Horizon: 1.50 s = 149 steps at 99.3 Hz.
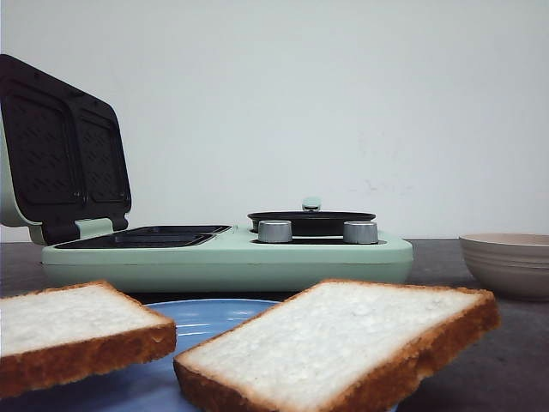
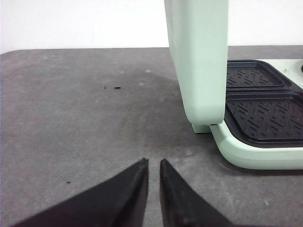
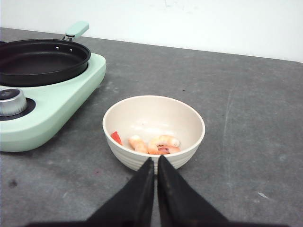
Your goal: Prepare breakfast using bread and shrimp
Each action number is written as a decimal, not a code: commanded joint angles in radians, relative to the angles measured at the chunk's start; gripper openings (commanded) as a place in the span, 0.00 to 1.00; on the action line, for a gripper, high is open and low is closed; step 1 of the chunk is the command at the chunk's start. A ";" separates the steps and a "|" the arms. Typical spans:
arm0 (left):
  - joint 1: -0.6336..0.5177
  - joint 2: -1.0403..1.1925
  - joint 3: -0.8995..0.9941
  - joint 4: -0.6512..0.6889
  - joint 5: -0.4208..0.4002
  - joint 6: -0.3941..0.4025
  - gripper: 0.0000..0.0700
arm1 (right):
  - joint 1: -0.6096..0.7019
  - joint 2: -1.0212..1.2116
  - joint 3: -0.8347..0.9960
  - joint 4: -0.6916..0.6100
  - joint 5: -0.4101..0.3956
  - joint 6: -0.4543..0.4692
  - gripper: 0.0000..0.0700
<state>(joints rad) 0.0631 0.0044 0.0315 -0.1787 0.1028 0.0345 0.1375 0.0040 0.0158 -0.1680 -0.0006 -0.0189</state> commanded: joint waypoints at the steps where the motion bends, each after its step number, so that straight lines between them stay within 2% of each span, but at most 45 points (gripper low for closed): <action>1: 0.002 0.000 -0.016 -0.003 -0.001 -0.005 0.00 | 0.002 0.000 -0.003 0.011 0.000 0.011 0.00; 121: 0.002 0.000 -0.016 0.000 -0.001 -0.006 0.00 | 0.002 0.000 -0.003 0.011 0.000 0.012 0.00; 149: 0.002 0.000 -0.016 0.001 0.000 -0.138 0.00 | 0.002 0.000 -0.003 0.011 -0.004 0.031 0.00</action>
<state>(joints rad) 0.0631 0.0044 0.0315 -0.1787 0.1032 -0.0544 0.1375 0.0040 0.0158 -0.1680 -0.0010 -0.0181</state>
